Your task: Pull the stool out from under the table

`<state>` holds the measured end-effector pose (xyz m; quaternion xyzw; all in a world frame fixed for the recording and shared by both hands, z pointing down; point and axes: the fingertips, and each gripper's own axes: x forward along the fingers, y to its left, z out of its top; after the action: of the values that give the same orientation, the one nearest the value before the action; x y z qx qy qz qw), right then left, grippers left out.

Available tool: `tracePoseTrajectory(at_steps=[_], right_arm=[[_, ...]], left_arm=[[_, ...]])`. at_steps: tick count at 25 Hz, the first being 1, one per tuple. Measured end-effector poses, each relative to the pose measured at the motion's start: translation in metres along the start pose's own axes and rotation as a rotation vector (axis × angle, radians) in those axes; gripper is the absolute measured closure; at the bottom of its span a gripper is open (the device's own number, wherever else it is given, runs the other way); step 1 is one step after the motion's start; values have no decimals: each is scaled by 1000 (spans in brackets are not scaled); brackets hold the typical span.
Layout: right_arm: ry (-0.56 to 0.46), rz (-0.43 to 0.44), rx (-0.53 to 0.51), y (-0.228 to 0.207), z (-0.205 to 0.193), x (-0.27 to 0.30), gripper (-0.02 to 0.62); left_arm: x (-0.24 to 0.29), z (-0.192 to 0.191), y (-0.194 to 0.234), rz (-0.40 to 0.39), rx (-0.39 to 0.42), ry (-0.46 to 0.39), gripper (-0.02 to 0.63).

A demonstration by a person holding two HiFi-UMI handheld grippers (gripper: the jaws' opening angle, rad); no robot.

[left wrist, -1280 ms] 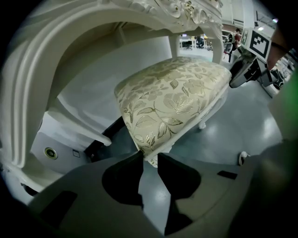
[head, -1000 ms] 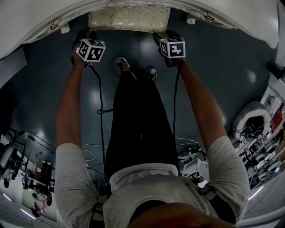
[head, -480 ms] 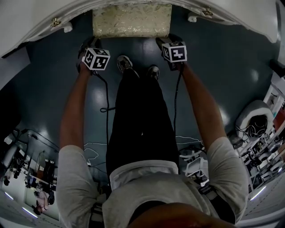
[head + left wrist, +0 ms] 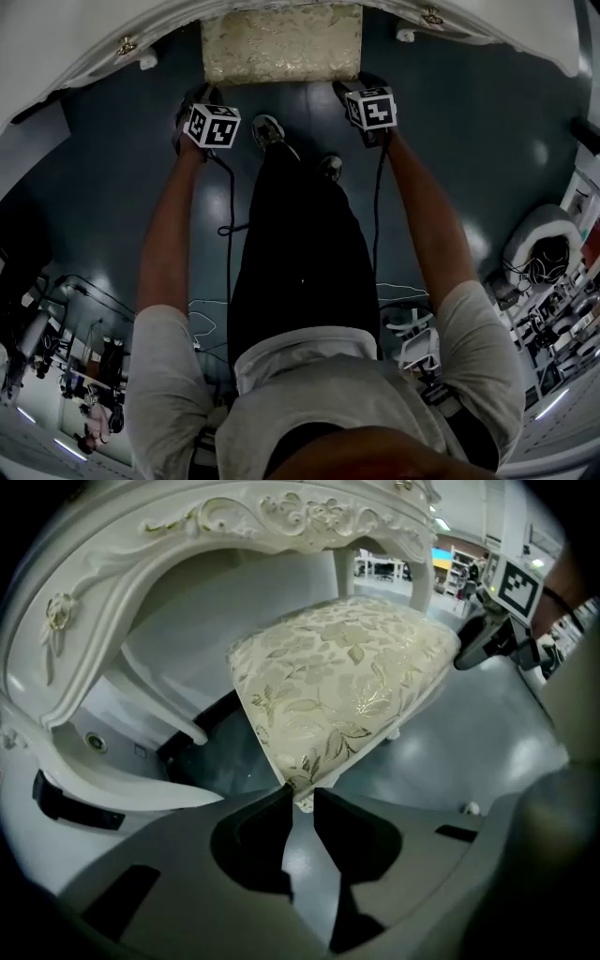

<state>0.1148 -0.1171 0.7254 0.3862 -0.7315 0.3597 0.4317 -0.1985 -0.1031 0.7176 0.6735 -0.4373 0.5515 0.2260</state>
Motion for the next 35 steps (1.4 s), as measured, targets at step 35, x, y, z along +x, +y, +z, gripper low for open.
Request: tracePoseTrajectory(at_steps=[35], right_arm=[[-27, -2, -9, 3, 3, 2, 310]], left_arm=[[31, 6, 1, -162, -100, -97, 397]])
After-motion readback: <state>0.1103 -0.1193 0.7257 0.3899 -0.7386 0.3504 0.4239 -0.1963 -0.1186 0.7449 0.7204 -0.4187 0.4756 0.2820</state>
